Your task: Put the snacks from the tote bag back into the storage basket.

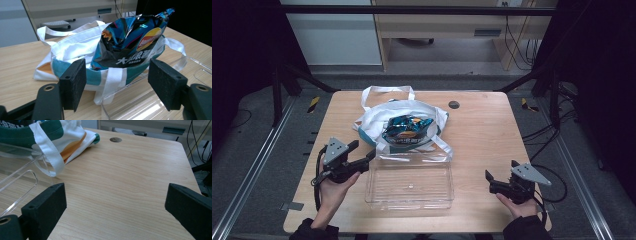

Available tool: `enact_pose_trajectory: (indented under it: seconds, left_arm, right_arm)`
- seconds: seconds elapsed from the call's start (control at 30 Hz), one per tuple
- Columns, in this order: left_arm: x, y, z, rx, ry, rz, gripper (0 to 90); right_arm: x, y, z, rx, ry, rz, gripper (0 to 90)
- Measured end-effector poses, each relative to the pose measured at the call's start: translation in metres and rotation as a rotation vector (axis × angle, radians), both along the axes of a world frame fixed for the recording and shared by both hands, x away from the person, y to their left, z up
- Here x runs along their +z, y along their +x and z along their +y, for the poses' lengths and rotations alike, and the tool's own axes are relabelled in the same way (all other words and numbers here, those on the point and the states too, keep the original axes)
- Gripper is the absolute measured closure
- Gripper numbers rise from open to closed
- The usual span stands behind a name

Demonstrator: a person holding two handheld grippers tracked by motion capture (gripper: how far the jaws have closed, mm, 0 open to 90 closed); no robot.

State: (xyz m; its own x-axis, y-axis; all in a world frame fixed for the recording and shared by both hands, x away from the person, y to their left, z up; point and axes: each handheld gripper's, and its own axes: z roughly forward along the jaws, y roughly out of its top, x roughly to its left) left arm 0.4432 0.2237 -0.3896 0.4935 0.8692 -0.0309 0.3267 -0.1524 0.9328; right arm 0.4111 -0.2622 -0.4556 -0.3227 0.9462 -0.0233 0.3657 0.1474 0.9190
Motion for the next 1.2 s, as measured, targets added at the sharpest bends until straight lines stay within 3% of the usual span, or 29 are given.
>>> enact_pose_trajectory:
  seconds: [0.53,1.2]
  left_arm:
    - [0.007,0.015,-0.021,-0.014,0.008,-0.001,30.9]
    - [0.009,0.032,-0.03,0.003,0.021,-0.004,31.1]
  right_arm:
    - [-0.001,0.0,0.002,0.01,-0.009,0.007,4.1]
    - [-0.001,0.0,0.003,0.015,-0.013,0.011,4.1]
